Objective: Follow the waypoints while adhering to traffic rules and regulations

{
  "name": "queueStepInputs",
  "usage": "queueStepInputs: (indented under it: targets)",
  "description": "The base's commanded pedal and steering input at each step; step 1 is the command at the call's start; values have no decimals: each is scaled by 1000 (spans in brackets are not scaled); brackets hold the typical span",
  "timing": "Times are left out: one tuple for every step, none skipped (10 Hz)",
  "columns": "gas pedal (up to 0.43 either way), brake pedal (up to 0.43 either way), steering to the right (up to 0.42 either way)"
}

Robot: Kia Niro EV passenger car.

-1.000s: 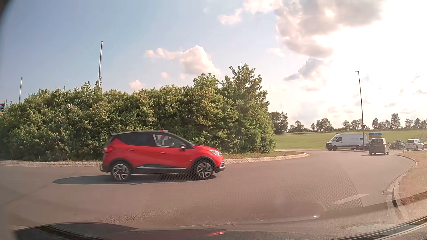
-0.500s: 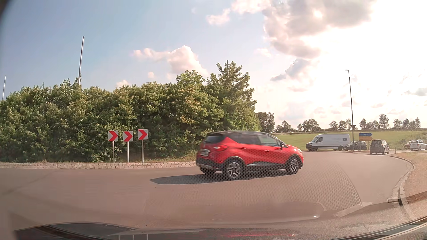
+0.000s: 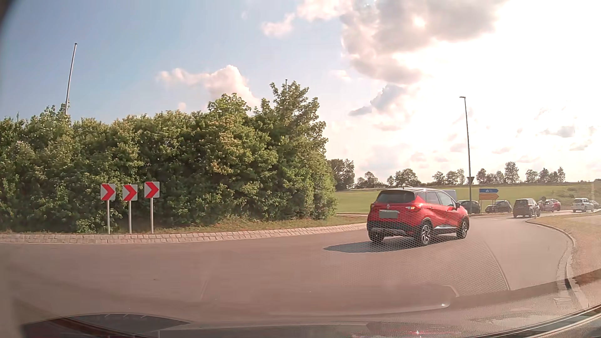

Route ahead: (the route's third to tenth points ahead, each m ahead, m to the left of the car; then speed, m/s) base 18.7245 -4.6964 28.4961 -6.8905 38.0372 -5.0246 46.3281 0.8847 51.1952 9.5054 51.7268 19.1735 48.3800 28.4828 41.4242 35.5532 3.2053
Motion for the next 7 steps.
queueStepInputs:
  targets:
    - [220, 18, 328]
    - [197, 18, 335]
    - [189, 12, 339]
    - [157, 18, 343]
    - [157, 18, 346]
    - [157, 18, 348]
    - [157, 18, 350]
